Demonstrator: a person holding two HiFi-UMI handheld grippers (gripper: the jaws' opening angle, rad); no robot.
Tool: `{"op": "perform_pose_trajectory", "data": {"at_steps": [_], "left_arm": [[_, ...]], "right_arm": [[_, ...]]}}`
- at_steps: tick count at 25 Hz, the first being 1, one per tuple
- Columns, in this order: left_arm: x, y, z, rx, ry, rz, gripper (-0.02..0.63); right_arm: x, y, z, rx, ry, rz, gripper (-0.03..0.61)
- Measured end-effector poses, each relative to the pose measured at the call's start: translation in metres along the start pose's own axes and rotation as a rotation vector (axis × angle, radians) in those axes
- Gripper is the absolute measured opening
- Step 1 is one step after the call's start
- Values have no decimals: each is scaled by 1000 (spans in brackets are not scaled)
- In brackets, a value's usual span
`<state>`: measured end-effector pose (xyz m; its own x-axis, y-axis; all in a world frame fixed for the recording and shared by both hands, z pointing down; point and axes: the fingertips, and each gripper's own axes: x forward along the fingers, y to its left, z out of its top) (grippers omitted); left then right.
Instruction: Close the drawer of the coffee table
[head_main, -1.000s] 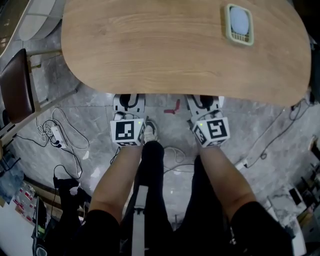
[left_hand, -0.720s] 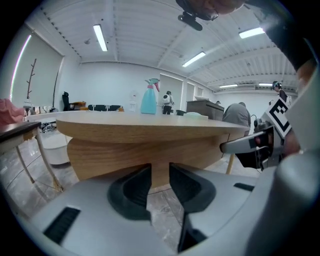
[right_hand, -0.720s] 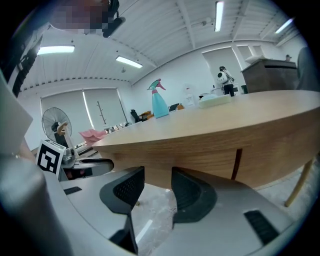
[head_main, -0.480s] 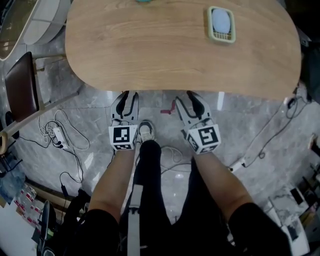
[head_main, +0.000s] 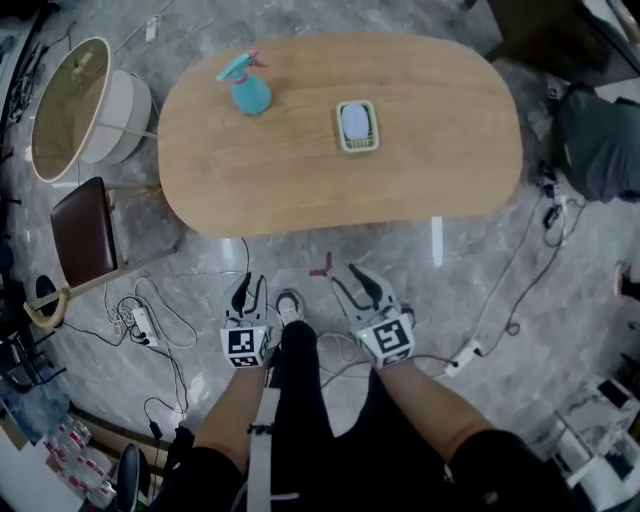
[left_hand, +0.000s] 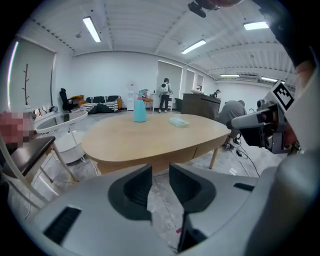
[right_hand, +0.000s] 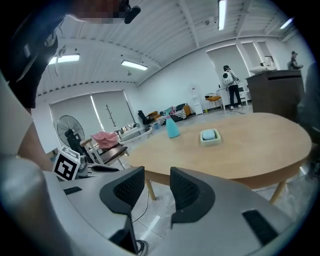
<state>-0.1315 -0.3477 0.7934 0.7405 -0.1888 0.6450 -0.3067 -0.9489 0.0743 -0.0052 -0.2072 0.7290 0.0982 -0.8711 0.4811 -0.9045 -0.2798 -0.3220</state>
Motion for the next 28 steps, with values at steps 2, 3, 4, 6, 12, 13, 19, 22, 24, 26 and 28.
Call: {"op": "perform_pose_trajectory", "data": {"at_steps": [2, 3, 4, 6, 12, 13, 19, 22, 24, 26, 28], "left_arm": [[-5, 5, 21, 7, -15, 18, 100], [-10, 5, 32, 7, -22, 23, 100], [-18, 3, 43, 4, -28, 26, 100], [-36, -9, 65, 5, -43, 15, 100], [-117, -67, 133, 66, -80, -88, 100], [-135, -78, 142, 83, -88, -105, 100], [-211, -115, 217, 82, -119, -150, 100], [-229, -138, 268, 138, -203, -204, 100], [-237, -161, 294, 167, -248, -262, 100], [-246, -185, 315, 183, -287, -343, 98], [-254, -205, 340, 186, -331, -413, 97]], "right_arm": [[-3, 1, 19, -16, -16, 9, 158], [-7, 2, 29, -20, -27, 10, 158], [-14, 3, 38, -23, -37, 9, 158], [-32, 5, 59, -26, -56, 6, 158], [-117, 20, 115, -106, -52, 32, 158], [-136, 25, 121, -110, -39, 39, 158], [-236, 35, 194, -67, -137, -5, 158], [-277, 37, 230, -67, -184, -35, 158], [-302, 37, 250, -71, -214, -53, 156], [-324, 38, 264, -79, -242, -79, 156], [-342, 42, 282, -95, -272, -95, 153]]}}
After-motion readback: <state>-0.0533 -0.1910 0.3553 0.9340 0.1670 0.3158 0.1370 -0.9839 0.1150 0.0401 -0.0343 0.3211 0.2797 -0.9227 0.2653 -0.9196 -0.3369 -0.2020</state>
